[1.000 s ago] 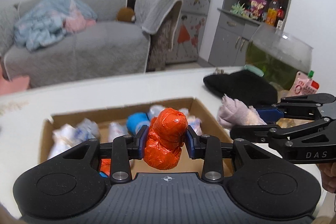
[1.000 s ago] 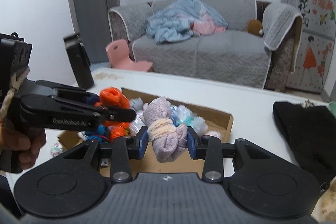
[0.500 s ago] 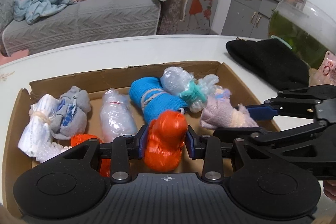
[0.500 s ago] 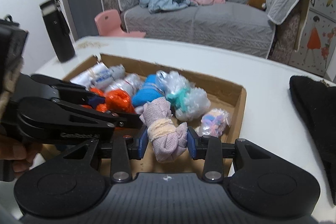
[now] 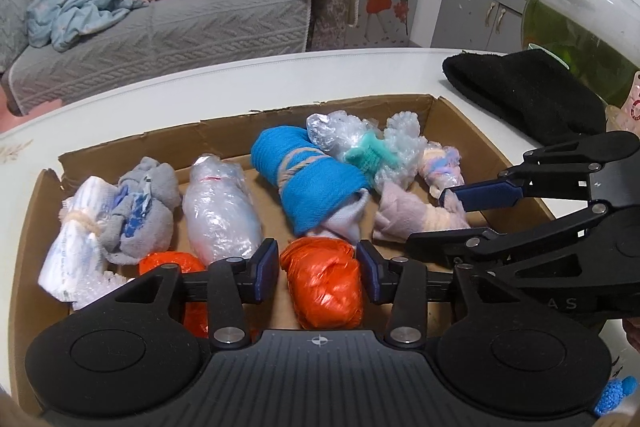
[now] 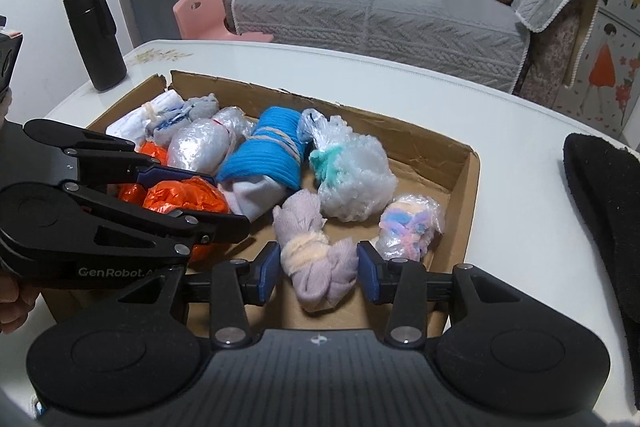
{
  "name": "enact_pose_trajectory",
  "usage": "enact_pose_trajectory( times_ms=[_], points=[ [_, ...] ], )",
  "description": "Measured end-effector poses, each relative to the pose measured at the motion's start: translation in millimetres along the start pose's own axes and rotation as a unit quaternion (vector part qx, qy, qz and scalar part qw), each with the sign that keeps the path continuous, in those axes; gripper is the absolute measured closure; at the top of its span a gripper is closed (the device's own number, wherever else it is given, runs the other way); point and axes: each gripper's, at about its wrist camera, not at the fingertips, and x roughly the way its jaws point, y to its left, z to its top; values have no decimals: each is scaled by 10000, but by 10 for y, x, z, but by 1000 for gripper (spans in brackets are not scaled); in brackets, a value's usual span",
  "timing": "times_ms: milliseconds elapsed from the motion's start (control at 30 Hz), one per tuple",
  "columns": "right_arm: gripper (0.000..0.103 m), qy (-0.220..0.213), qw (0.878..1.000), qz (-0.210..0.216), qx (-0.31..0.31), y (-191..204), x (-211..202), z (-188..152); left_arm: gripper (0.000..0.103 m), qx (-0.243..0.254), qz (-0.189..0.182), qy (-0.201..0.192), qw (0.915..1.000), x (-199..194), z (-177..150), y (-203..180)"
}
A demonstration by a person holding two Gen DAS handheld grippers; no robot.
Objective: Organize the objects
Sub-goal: 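Lower both held bundles into the box and open both tools, then withdraw both tools from the box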
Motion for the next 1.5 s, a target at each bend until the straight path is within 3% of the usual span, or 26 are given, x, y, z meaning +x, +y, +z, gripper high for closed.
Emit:
enact_pose_trajectory(
  times_ms=[267,600,1000,1233,1500],
  points=[
    [61,-110,9999,27,-56,42,-116,2,39,105,-78,-43,9999,-139,-77,43],
    [60,-293,9995,100,-40,129,-316,-37,35,538,-581,-411,9960,-476,-503,163],
    [59,-147,9994,222,-221,383,-301,-126,33,604,-411,-332,9968,-623,-643,269],
    [56,-227,9996,141,-135,352,-449,-185,31,528,-443,-495,9964,-803,-597,152],
    [48,-310,9994,104,-111,379,-652,-373,22,321,-216,-550,9977,-1060,-693,53]
  ],
)
